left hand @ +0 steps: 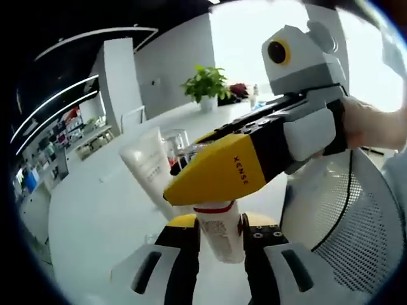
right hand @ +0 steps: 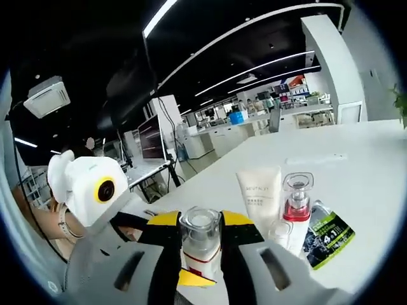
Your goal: Arrange the skincare products in the storage area until every visible bottle or jar stands upright without overlapping.
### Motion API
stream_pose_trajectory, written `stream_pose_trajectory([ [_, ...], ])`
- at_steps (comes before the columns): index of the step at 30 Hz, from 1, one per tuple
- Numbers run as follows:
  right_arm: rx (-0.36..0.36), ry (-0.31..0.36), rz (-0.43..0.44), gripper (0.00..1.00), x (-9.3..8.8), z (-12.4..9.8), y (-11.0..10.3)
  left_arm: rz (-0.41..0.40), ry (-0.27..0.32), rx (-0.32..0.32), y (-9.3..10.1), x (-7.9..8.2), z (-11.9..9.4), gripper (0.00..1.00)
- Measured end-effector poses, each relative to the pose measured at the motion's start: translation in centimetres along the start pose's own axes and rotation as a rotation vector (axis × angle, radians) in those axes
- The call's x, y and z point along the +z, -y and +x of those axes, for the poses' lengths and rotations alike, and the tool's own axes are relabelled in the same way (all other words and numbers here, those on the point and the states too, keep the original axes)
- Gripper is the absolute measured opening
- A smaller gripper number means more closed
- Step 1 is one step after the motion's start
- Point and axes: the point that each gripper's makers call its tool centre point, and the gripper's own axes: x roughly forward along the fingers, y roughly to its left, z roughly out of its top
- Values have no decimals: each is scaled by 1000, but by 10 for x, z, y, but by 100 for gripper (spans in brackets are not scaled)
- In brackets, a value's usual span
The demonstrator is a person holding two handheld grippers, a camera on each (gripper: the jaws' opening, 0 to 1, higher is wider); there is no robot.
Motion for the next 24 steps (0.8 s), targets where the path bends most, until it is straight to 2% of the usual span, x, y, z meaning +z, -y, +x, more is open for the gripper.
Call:
stream_pose_trajectory([
  [4, 14, -13, -25, 22, -1, 0, -3, -92, 18, -14, -3, -1, -2, 19],
  [6, 13, -36, -32, 23, -5, 3, -3, -131, 15, -45, -4, -5, -1, 18],
  [9, -5, -74, -88, 23, -12, 6, -2, -125, 15, -54, -5, -10, 3, 17],
  [12, -6, -83, -115, 23, -15, 8, -4, -122, 7, -64, -5, -13, 6, 17],
  [17, -14, -113, -124, 23, -24, 12, 3, -119, -4, -74, -7, -21, 13, 17],
  [24, -16, -192, -158, 23, -48, 19, 10, -79, -44, -81, -8, -42, 28, 17],
])
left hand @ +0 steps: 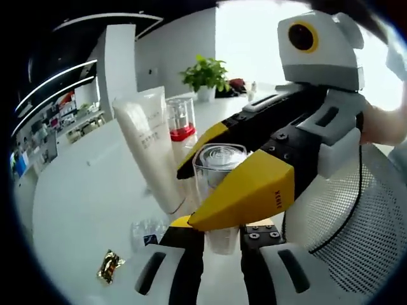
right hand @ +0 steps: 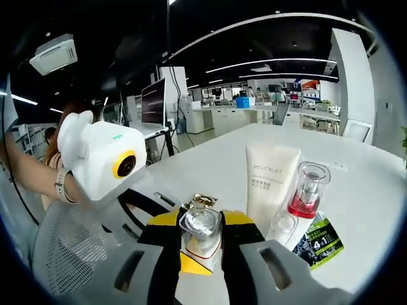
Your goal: Arrange the skincare products in the storage area until every visible bottle or jar stands upright without overlapping.
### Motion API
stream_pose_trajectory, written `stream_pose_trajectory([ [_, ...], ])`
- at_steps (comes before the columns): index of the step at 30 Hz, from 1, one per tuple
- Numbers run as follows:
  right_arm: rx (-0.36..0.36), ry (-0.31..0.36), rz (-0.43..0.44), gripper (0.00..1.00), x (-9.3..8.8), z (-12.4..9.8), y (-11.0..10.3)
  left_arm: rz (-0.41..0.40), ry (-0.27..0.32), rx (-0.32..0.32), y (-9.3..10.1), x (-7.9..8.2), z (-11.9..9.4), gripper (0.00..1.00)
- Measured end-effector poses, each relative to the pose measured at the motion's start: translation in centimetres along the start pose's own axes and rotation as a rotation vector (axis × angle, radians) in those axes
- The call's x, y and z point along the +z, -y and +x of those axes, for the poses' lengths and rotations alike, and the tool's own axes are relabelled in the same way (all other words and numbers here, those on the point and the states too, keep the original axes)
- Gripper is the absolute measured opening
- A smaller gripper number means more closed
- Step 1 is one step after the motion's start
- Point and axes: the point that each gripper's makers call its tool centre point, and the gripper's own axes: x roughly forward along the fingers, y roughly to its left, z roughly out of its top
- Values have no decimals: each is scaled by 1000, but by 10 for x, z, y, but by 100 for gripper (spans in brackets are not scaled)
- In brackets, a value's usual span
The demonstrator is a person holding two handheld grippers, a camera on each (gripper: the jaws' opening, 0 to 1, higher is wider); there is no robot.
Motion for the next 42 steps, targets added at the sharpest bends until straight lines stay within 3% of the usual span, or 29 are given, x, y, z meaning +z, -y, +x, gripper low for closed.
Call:
stream_pose_trajectory([
  [9, -8, -60, -6, 23, -18, 8, 5, 57, -43, -21, -4, -15, 13, 17],
  [14, -9, -78, -2, 23, -22, 10, 7, 30, -36, -36, -5, -17, 17, 17],
  [19, -19, -72, -13, 24, -21, 10, 8, 2, -1, -48, -6, -16, 18, 18],
  [22, -31, -70, -19, 24, -21, 10, 10, 31, 11, -42, -6, -15, 21, 18],
  [30, -29, -74, -28, 28, -21, 10, 8, 76, 16, -44, -4, -13, 22, 19],
  [35, -33, -50, 13, 30, -18, 7, 12, 102, 14, -34, -6, -12, 21, 21],
  [42, -60, -30, 17, 30, -14, -4, 14, 83, 20, -26, -7, -9, 18, 28],
])
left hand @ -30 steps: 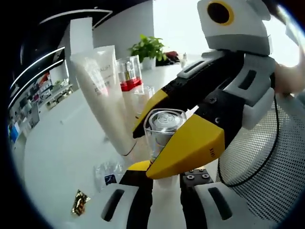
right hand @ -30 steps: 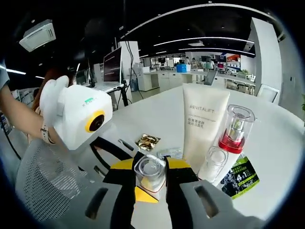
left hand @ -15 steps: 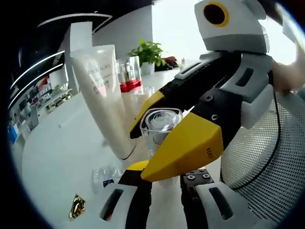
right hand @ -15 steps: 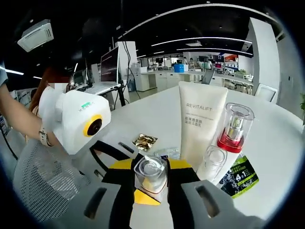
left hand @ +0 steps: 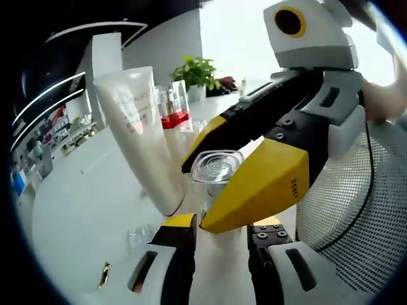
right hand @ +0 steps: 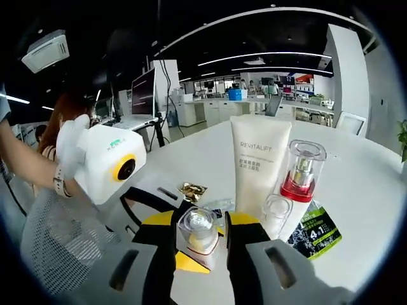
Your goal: Arrange the skincare products in the storage area until every visible bottle or jar stands upright without overlapping.
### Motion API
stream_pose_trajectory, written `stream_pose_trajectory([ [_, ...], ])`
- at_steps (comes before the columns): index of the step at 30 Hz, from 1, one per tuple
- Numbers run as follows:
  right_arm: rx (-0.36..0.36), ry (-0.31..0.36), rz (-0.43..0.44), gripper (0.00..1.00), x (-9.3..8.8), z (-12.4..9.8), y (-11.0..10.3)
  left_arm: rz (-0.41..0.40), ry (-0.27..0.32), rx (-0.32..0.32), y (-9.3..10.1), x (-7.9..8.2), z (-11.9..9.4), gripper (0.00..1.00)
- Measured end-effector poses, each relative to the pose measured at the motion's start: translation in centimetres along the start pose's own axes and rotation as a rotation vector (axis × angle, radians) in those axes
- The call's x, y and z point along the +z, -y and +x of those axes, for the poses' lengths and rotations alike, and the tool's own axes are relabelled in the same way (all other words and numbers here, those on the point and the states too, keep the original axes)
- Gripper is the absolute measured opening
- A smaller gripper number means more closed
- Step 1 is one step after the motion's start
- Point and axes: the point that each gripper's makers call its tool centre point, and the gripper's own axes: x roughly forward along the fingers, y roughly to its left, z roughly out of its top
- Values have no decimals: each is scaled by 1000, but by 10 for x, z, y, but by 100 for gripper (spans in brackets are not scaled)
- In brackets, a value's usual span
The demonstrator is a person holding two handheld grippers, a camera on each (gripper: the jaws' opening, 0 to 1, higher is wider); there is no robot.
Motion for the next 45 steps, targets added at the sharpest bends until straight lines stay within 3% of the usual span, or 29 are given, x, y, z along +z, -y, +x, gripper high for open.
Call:
stream_pose_trajectory([
  [6, -14, 20, -15, 30, 8, -21, -4, 18, -24, 30, -2, -1, -7, 28],
  [9, -11, 29, -17, 29, 8, -35, -7, -17, -40, 28, -2, -4, -8, 29],
  [16, -44, -11, -51, 29, 0, -51, 5, -35, -65, 60, -10, -8, -11, 28],
  [22, -67, -83, -61, 29, -16, -46, 23, -53, -97, 63, -12, -13, -15, 22],
  [24, -55, -141, -31, 29, -28, -44, 26, -58, -107, 64, -11, -16, -16, 21],
  [31, -59, -174, -25, 30, -35, -38, 36, -115, -135, 57, -10, -22, -17, 15],
  [45, -41, -214, 11, 29, -39, -19, 52, -123, -150, 60, -14, -20, -7, 11],
])
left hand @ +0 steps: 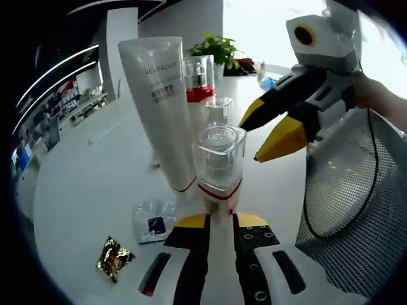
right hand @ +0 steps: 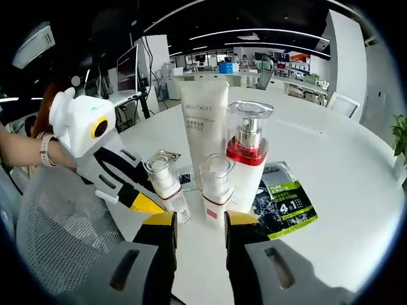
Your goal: Arrange the skincare products in the storage area until every visible bottle or jar stands upright without overlapping.
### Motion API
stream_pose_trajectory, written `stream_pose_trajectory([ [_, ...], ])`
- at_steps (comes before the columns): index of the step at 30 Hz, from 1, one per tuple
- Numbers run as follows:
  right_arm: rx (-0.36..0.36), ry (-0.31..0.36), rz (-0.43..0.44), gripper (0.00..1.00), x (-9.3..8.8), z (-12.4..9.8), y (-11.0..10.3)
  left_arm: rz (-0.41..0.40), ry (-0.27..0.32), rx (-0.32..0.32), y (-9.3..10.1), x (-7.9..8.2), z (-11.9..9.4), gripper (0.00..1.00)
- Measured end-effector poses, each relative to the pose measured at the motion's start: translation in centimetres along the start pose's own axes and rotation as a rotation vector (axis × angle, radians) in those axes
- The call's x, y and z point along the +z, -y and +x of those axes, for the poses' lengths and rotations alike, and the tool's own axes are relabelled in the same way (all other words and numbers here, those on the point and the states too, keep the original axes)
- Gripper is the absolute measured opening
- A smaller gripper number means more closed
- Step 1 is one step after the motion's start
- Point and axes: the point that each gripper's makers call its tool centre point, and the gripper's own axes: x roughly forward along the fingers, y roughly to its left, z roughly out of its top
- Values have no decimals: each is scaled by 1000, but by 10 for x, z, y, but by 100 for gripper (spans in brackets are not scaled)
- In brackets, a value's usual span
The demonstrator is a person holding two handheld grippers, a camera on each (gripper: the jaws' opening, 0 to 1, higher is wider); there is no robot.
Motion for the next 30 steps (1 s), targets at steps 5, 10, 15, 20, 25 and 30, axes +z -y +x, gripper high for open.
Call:
stream_pose_trajectory([
  [5, 9, -19, 17, 29, -3, 7, 5, -14, 3, 4, -1, 2, 6, 12],
  [10, -5, -35, 20, 28, -6, 10, 11, -36, 8, 19, -3, 5, 10, 13],
  [15, -6, -41, 26, 27, -8, 13, 15, -42, 6, 37, -6, 7, 15, 14],
  [20, -4, -47, 37, 26, -11, 15, 16, -49, 14, 39, -8, 10, 17, 13],
  [25, 10, -46, 32, 21, -10, 17, 15, -44, 15, 40, -10, 13, 21, 13],
  [30, 8, -55, 23, 20, -10, 20, 17, -52, 22, 44, -9, 16, 23, 10],
])
